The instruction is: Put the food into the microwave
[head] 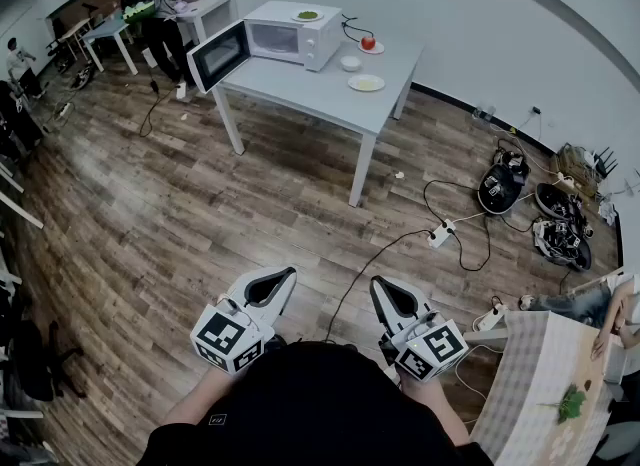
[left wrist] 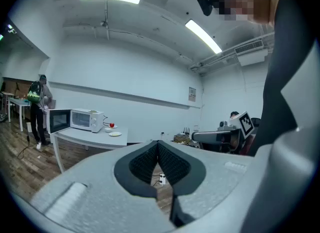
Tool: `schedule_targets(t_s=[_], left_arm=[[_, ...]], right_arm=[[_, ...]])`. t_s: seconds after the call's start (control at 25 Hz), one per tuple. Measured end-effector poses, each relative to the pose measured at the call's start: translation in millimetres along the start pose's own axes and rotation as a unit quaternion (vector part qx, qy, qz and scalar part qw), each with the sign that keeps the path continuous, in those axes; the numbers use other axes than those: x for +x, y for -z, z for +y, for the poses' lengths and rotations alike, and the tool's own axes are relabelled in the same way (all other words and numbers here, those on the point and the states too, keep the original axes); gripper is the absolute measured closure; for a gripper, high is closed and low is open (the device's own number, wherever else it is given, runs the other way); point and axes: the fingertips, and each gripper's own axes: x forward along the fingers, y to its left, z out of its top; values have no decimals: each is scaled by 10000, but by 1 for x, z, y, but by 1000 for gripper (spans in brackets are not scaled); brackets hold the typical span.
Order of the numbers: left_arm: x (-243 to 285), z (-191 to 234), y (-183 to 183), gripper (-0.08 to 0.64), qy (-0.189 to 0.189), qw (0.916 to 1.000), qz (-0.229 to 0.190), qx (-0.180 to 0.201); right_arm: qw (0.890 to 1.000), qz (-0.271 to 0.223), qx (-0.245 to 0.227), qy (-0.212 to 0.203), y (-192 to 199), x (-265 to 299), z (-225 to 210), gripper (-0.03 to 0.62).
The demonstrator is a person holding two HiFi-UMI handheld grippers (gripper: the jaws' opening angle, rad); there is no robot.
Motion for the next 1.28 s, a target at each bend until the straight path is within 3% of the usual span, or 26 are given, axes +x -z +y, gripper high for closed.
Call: schedule_targets(t_s=[0.72, 1.04, 1.28], left_arm=[[75, -62, -12, 552, -61, 9999, -135, 43], [104, -45, -20, 552, -108, 9998, -75, 144], [138, -5, -22, 552, -35, 9999, -91, 116]], right_arm=[[9996, -49, 66, -273, -4, -72, -57, 578], [9994, -83, 231, -237, -7, -65, -86, 578], [9994, 11, 298, -154, -7, -26, -120, 578]])
